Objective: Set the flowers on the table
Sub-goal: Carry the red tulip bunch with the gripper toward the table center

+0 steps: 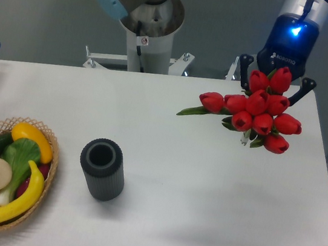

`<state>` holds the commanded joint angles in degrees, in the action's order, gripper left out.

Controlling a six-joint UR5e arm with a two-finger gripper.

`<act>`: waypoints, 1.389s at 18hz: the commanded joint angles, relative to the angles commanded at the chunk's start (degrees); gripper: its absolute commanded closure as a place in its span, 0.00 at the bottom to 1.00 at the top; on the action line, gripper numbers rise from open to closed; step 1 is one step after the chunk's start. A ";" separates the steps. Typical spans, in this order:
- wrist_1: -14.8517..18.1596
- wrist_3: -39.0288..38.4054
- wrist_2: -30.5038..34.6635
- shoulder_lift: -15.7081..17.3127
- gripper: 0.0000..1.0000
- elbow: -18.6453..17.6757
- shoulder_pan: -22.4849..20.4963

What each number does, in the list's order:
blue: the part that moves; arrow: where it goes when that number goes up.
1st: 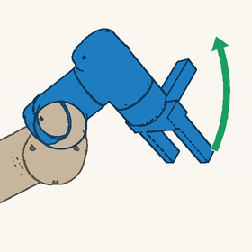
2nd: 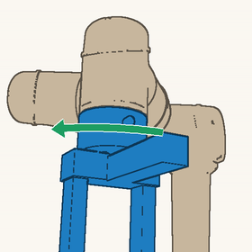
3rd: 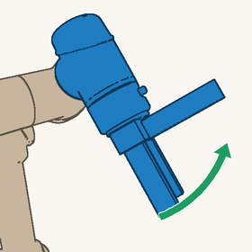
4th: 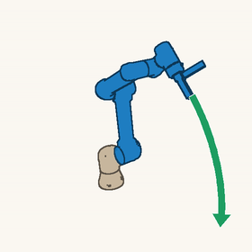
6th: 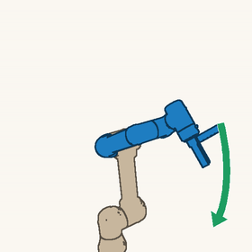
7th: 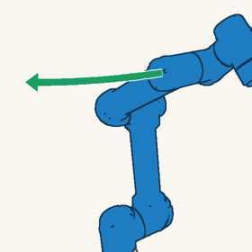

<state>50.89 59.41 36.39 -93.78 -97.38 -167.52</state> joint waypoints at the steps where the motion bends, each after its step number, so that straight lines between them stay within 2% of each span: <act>1: -0.09 0.00 0.00 0.00 0.62 0.00 0.00; 4: 0.00 -0.09 0.96 0.09 0.62 0.09 0.00; 11: 0.26 -0.35 9.65 1.93 0.62 -0.18 0.61; 17: 2.37 -0.26 25.02 3.16 0.62 -0.09 4.21; 25: 3.25 2.37 43.83 0.18 0.61 -0.61 12.82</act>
<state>54.14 61.78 80.22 -93.60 -98.00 -154.70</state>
